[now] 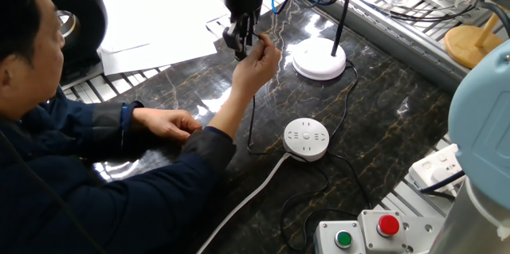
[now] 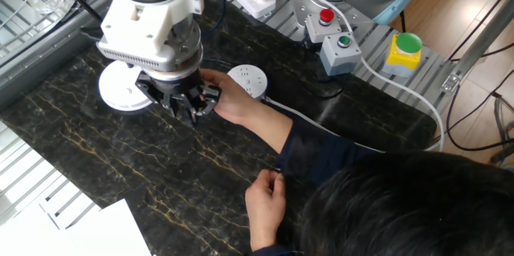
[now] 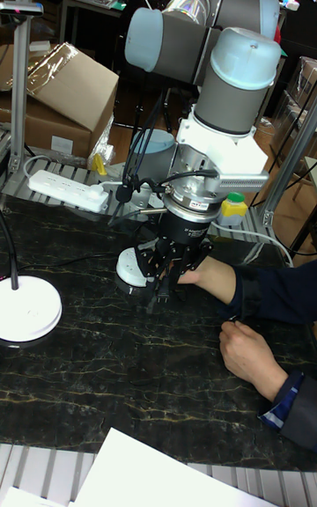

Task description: Plug in the power cord of the desk lamp, turn on the socket, and light up the desk lamp

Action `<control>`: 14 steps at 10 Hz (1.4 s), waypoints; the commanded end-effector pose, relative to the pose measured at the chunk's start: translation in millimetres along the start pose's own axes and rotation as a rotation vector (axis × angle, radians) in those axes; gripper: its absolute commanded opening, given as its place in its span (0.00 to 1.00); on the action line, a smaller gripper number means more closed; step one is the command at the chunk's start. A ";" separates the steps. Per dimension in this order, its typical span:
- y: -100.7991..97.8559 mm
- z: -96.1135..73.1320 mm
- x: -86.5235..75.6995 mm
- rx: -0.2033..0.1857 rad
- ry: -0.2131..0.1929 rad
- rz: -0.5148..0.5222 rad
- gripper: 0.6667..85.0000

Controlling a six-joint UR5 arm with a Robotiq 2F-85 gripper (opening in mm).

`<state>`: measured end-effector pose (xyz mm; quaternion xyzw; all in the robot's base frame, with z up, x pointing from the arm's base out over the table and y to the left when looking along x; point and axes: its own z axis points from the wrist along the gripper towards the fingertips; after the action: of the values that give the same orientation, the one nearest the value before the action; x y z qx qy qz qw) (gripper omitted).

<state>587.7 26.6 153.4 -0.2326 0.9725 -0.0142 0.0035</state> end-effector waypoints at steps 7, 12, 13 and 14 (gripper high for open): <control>3.2 -2.4 -14.3 -0.007 -0.047 -0.154 0.39; -5.9 -2.5 -21.7 0.037 -0.072 -0.318 0.38; -7.8 -2.5 -23.0 0.046 -0.077 -0.341 0.38; -9.5 -2.5 -24.1 0.055 -0.080 -0.358 0.38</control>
<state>608.0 28.6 154.8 -0.3767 0.9252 -0.0294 0.0353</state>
